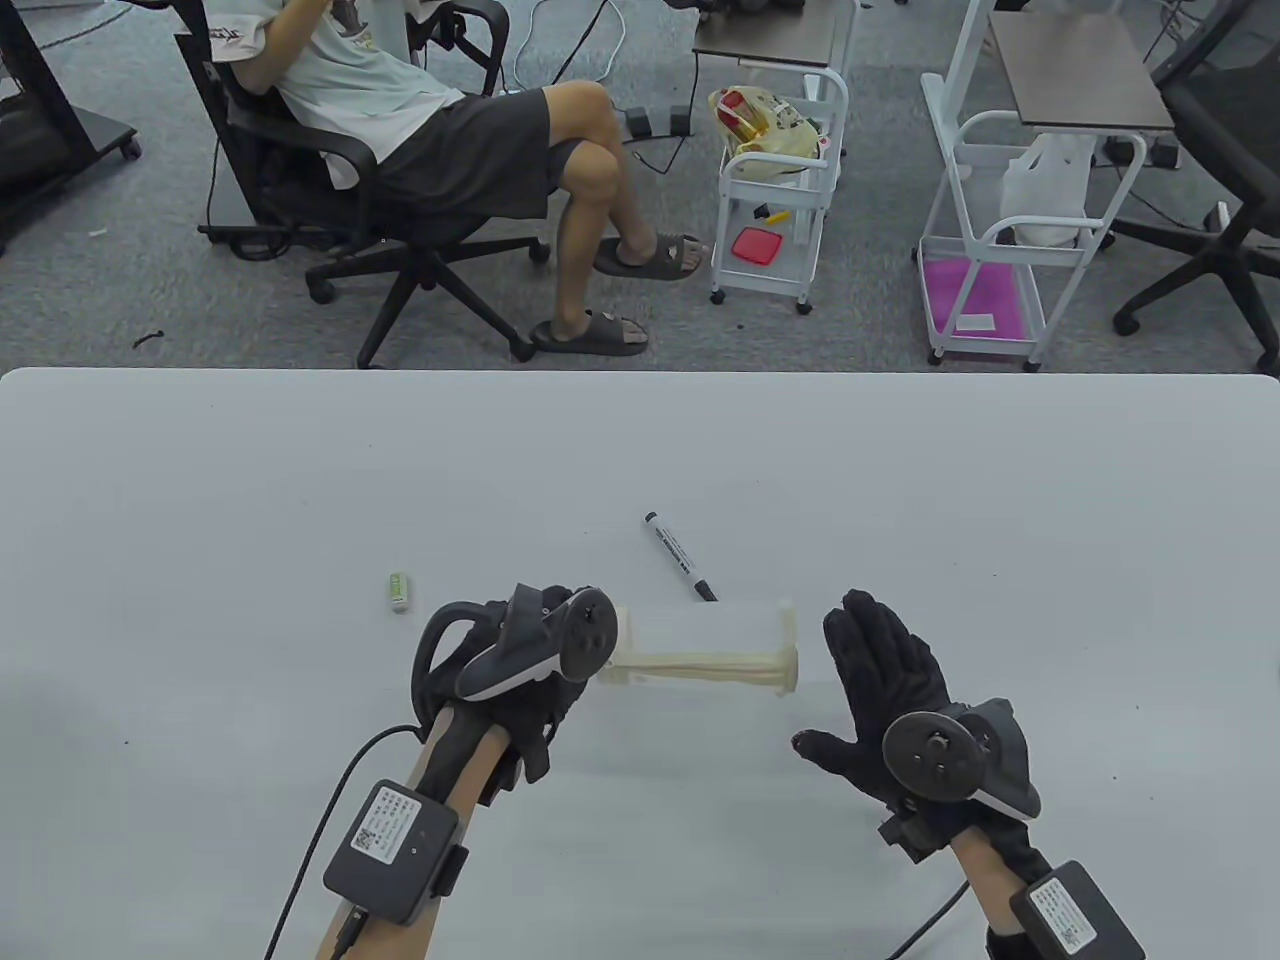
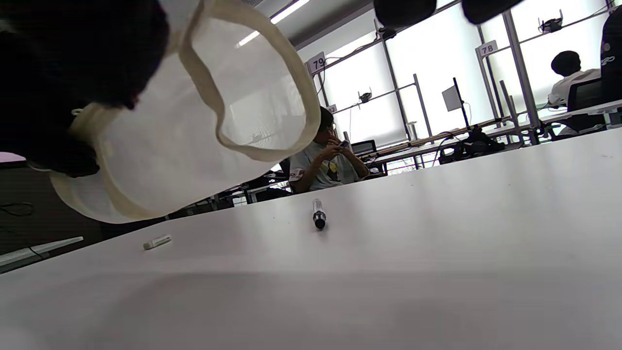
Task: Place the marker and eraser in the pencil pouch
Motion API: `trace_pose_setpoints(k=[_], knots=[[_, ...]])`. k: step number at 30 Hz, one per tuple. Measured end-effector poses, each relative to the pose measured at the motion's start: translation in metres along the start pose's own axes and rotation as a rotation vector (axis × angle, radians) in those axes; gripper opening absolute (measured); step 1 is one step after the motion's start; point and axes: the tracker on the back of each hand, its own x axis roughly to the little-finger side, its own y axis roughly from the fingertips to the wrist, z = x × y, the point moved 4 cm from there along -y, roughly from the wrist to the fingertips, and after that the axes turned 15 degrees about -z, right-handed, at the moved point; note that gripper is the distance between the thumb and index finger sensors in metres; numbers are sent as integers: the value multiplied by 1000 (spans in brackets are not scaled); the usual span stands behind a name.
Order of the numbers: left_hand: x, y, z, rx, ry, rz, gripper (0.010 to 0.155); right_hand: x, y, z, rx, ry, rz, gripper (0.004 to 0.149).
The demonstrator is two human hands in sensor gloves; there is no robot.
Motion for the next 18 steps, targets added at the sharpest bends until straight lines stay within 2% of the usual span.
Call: trace_pose_setpoints(k=[3, 7, 10, 15, 17, 18], knots=[[-16, 5, -3, 36, 38, -36, 75, -1, -4, 0, -33, -99, -48, 107], [-21, 11, -6, 37, 96, -47, 75, -5, -5, -3, -5, -110, -58, 83], [-17, 14, -18, 76, 232, -72, 77, -6, -5, -8, 12, -154, -65, 71], [-6, 21, -33, -58, 424, -161, 81, 5, 0, -18, 67, -223, -32, 61], [1, 23, -37, -142, 580, -199, 80, 14, 3, -22, 92, -257, -6, 60], [6, 24, -41, -187, 726, -235, 80, 21, 6, -24, 109, -292, 17, 60]])
